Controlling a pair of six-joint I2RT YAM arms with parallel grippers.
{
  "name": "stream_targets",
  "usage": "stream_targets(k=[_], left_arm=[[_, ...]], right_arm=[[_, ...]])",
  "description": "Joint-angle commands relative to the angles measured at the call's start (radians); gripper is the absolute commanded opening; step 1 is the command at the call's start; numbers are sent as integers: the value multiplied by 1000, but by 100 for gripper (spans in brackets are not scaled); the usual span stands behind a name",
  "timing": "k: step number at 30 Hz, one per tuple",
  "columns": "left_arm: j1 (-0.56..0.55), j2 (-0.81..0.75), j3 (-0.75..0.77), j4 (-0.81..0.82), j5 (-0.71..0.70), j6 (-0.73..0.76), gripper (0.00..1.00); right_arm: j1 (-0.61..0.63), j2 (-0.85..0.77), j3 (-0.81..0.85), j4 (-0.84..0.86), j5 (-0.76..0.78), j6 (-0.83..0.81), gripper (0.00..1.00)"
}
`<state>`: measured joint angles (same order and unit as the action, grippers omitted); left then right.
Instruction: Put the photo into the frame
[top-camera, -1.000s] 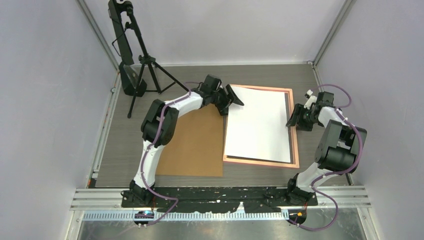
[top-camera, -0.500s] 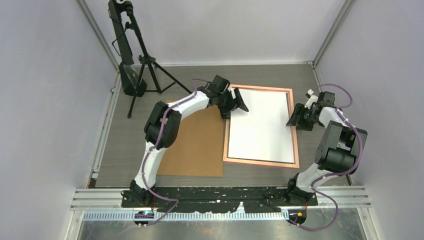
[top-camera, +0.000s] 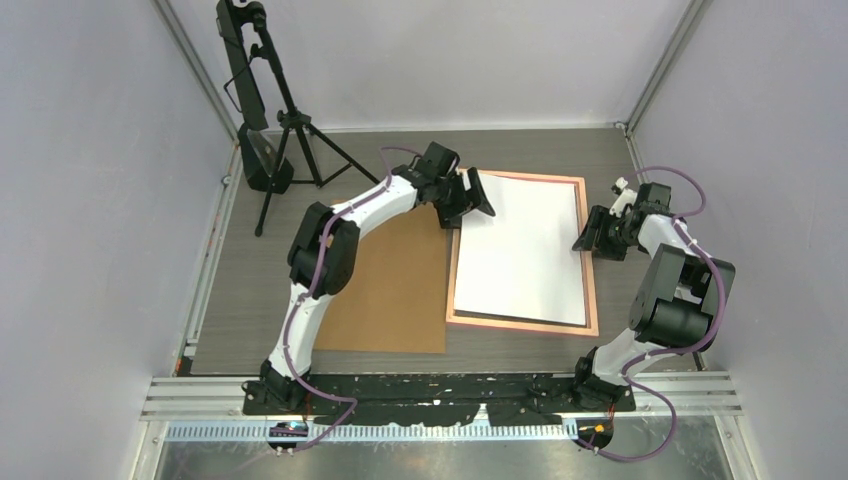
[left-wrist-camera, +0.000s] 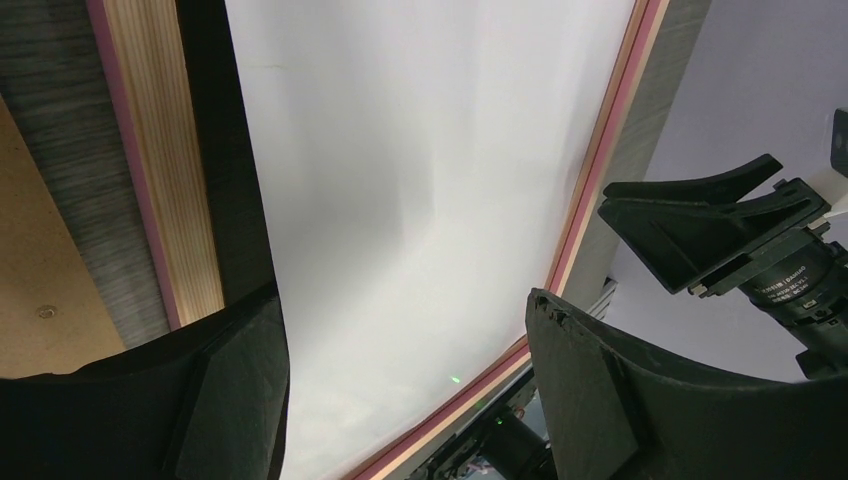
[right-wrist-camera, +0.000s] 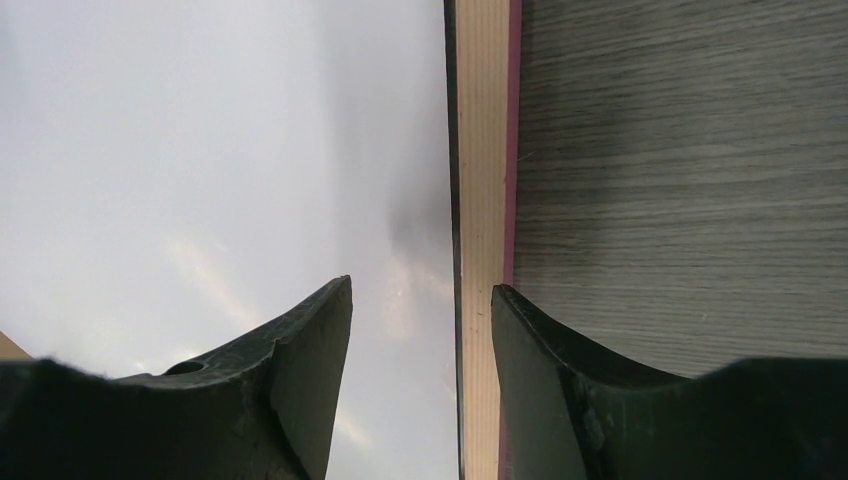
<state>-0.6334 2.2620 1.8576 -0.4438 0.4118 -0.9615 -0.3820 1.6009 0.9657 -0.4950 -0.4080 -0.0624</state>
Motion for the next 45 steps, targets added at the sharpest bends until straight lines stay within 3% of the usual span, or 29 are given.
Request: stream_targets(k=[1, 11, 16, 32, 45], left_arm=[[10, 10, 36, -10, -12, 27, 82], [8, 15, 67, -59, -58, 91, 83], [5, 21, 70, -59, -61, 104, 99], [-5, -2, 68, -54, -32, 120, 100], [17, -237, -8, -141, -88, 336, 100]], right_arm=[[-5, -39, -2, 4, -20, -13, 60], [-6, -34, -4, 8, -24, -13, 60], [-7, -33, -4, 8, -28, -14, 60], [-15, -46, -5, 7, -36, -16, 60], [-11, -164, -19, 46, -82, -27, 61]])
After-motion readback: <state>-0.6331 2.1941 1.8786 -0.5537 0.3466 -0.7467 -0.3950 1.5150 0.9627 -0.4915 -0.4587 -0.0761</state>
